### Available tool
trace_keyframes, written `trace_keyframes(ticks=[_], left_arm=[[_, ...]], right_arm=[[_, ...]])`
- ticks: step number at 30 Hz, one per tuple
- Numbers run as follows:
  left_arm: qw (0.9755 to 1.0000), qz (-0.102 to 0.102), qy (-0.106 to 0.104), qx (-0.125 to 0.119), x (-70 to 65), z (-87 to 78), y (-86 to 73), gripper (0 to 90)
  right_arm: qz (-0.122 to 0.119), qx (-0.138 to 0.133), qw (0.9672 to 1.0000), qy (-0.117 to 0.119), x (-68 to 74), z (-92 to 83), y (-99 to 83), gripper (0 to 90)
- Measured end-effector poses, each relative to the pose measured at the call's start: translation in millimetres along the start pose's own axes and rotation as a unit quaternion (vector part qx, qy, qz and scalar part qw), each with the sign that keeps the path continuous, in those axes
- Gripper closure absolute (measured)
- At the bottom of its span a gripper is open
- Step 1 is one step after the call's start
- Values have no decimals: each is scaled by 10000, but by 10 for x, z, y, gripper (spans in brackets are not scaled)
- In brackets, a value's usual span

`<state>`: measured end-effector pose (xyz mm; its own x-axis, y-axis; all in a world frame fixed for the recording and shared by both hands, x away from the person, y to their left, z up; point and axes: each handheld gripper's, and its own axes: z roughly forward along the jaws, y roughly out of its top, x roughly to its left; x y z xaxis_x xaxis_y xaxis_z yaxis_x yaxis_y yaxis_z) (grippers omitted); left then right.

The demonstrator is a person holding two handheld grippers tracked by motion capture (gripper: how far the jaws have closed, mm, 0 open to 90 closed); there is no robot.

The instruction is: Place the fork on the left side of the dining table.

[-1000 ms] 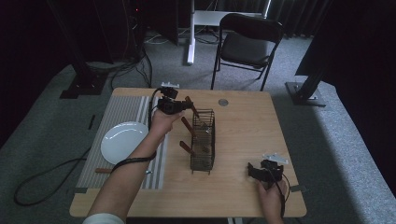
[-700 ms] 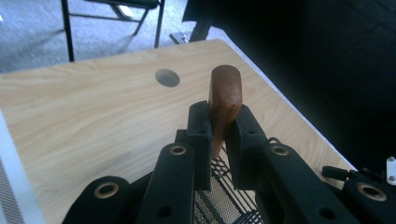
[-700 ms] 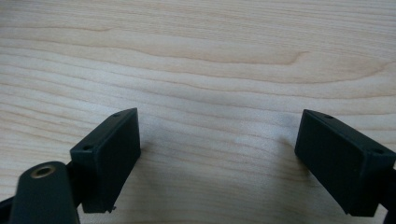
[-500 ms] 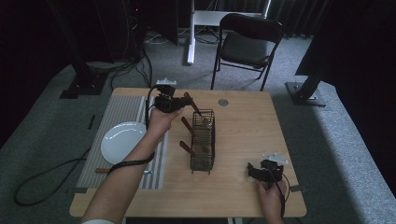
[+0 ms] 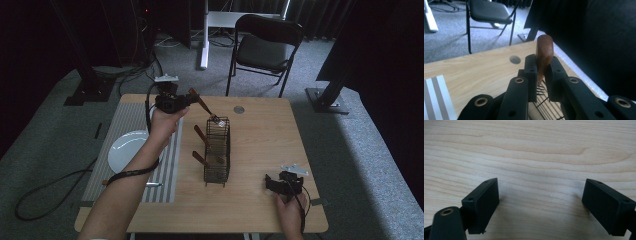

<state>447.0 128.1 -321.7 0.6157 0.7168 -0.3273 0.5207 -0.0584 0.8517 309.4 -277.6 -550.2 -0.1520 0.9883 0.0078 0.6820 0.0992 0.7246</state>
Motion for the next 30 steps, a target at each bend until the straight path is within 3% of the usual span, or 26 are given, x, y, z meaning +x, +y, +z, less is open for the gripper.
trace_keyframes(ticks=[7, 9, 13, 14, 18, 22, 30], left_arm=[[9998, -13, 1, -176, 39, -235, 99, 806], [9997, 30, 130, -208, 60, -304, 114, 806], [9992, -103, 156, -351, 139, -410, 115, 806], [9986, -184, 228, -442, 221, -497, 107, 806], [9971, -282, 455, -546, 342, -624, 75, 806], [9963, -334, 610, -501, 494, -726, 15, 806], [9918, -688, 934, -527, 851, -872, -173, 806]], right_arm=[[1, 0, 10000, 0, 0, 0, 0, 138], [-1, -1, 10000, 0, 0, 0, 0, 138], [1, 0, 10000, 0, 0, 0, 0, 138], [0, 0, 10000, 0, 0, 0, 0, 138], [1, 0, 10000, 0, 0, 0, 0, 138], [-2, -1, 10000, 0, 0, 0, 0, 138], [2, 6, 10000, 1, 0, 0, 0, 138]])
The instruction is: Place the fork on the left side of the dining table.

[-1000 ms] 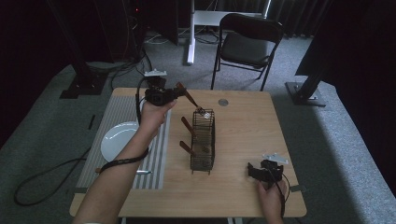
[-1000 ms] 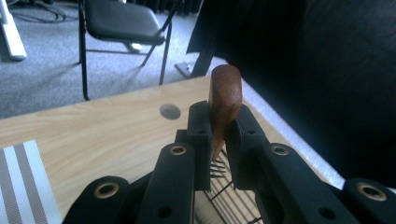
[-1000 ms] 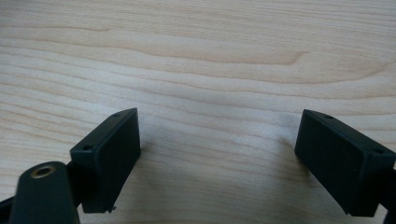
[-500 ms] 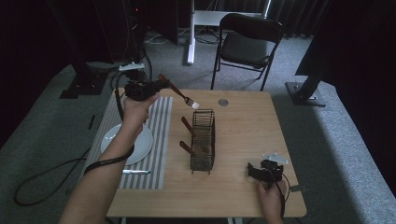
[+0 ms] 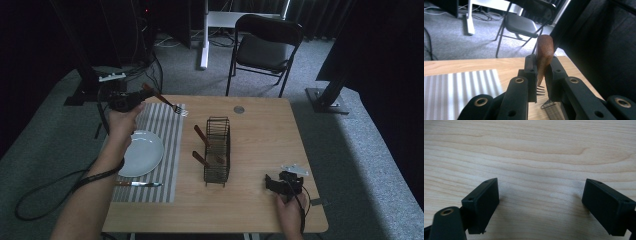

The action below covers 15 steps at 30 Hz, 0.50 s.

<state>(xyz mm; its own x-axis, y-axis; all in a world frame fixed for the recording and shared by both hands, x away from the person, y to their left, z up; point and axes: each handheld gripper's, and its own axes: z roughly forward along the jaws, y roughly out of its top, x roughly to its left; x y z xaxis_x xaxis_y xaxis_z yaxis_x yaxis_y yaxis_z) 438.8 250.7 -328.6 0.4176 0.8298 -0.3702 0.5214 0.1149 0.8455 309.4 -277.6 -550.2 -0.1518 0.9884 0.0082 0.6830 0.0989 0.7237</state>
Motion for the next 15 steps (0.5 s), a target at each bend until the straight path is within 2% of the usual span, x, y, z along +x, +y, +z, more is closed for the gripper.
trace_keyframes(ticks=[1, 2, 4, 6, 12, 13, 15], left_arm=[[10000, 0, 0, 0, 0, 0, 0, 806], [10000, -93, 36, -2, 81, -3, -39, 806], [9998, -124, 131, 24, 154, -2, -77, 806], [9995, -270, 164, 21, 243, 6, -131, 806], [9984, -455, 328, 89, 465, 42, -285, 806], [9984, -455, 328, 89, 465, 42, -285, 806], [9974, -620, 360, 87, 578, 74, -374, 806]], right_arm=[[0, 0, 10000, 0, 0, 0, 0, 138], [0, 0, 10000, 0, 0, 0, 0, 138], [1, 1, 10000, -1, 0, 0, 0, 138], [0, -1, 10000, 0, 0, 0, 0, 138], [1, 0, 10000, -1, 0, 0, 0, 138], [1, 0, 10000, -1, 0, 0, 0, 138], [-2, 0, 10000, 0, 0, 0, 0, 138]])
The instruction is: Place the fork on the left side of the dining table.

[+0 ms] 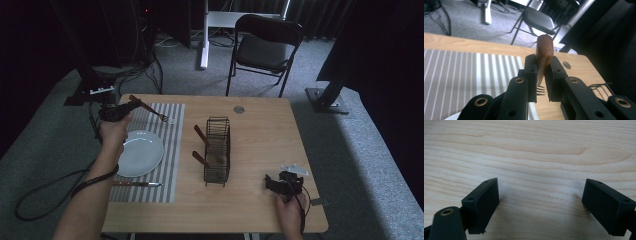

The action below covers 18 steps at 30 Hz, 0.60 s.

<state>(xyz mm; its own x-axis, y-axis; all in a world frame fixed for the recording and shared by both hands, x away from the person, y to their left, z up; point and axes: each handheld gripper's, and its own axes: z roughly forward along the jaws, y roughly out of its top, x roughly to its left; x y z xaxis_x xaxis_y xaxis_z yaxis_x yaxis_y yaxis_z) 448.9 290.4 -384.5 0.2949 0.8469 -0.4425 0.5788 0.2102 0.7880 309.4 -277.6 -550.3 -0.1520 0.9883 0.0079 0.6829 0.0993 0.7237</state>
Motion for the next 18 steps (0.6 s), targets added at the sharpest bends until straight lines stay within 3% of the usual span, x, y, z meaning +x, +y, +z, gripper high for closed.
trace_keyframes(ticks=[2, 4, 8, 15, 18], left_arm=[[9997, -230, 0, 2, 135, 47, -76, 806], [9997, -230, 0, 2, 135, 47, -76, 805], [9987, -486, 144, 46, 324, 131, -205, 805], [9972, -690, 265, -102, 482, 191, -302, 805], [9959, -851, 220, -222, 543, 228, -362, 805]], right_arm=[[0, 0, 10000, 0, 0, 0, 0, 138], [0, 1, 10000, 0, 0, 0, 0, 138], [1, 0, 10000, 0, 0, 0, 0, 138], [0, -1, 10000, 0, 0, 0, 0, 138], [-1, -2, 10000, -1, 0, 0, 0, 138]])
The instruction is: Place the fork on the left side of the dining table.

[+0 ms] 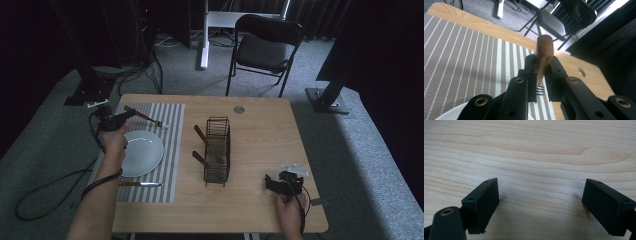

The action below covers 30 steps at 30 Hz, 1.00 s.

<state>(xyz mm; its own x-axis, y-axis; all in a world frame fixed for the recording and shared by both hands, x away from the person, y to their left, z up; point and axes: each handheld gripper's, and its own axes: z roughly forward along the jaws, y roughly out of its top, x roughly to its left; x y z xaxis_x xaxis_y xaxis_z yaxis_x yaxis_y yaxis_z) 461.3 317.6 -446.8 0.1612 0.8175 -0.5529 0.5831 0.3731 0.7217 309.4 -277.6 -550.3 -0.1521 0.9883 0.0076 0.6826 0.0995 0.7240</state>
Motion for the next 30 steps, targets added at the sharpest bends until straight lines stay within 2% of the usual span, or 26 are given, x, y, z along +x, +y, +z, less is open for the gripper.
trace_keyframes(ticks=[2, 9, 12, 14, 18, 20, 25, 30], left_arm=[[9999, -123, 15, -27, 53, 28, -28, 805], [9993, -362, -62, 9, 175, 73, -68, 805], [9994, -338, -39, 47, 196, 101, -79, 805], [9990, -438, -65, 42, 225, 122, -89, 805], [9987, -499, -49, 125, 274, 188, -119, 805], [9976, -665, -101, 156, 310, 216, -145, 805], [9964, -807, -201, 176, 384, 236, -158, 800], [9954, -922, -25, 256, 459, 260, -197, 752]], right_arm=[[4, 1, 10000, -1, 0, 0, 0, 138], [9, 0, 10000, -5, 2, 0, 0, 138], [11, 0, 10000, -9, 2, 1, 1, 138], [13, 1, 10000, -9, 2, 1, 1, 138], [13, 0, 10000, -9, 2, 1, 1, 138], [12, 0, 10000, -10, 2, 1, 1, 138], [14, 1, 10000, -9, 2, 1, 1, 138], [13, 0, 10000, -9, 3, 1, 1, 138]])
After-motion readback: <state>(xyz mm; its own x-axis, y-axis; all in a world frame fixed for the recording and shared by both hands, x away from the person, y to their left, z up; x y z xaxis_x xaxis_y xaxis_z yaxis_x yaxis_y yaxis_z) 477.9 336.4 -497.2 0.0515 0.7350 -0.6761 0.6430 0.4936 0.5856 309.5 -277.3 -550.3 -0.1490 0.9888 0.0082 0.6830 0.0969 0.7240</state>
